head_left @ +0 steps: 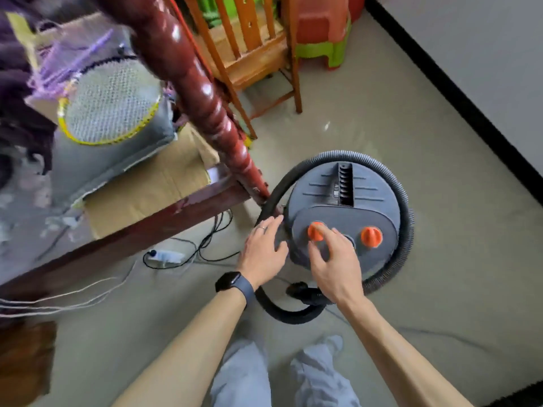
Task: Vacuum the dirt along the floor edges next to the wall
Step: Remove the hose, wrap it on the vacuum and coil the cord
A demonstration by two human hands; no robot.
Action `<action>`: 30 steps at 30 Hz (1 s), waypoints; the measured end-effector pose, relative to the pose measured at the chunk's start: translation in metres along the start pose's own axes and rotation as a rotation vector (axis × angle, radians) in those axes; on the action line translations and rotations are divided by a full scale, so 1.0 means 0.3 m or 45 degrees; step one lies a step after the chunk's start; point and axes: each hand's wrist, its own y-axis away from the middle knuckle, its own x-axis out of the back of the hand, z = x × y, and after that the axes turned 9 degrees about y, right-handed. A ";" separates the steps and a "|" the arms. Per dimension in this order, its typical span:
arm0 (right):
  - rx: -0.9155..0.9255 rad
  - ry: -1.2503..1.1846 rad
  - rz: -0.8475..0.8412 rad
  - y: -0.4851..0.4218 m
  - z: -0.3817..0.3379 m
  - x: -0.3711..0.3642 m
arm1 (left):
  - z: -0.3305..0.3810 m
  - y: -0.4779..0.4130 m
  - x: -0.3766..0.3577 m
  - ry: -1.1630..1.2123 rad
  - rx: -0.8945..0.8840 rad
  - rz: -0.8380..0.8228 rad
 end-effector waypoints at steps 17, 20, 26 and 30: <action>0.248 0.455 -0.622 0.404 -0.640 -0.967 | -1.348 0.579 0.476 0.205 0.527 0.273; 0.229 0.469 -0.683 0.425 -0.684 -1.303 | -1.675 0.612 0.517 0.134 0.549 0.280; 0.177 0.607 -0.846 0.340 -0.623 -1.949 | -2.237 0.565 0.427 0.042 0.583 0.298; 0.222 0.760 -0.845 0.166 -0.522 -2.354 | -2.579 0.410 0.267 0.019 0.576 0.302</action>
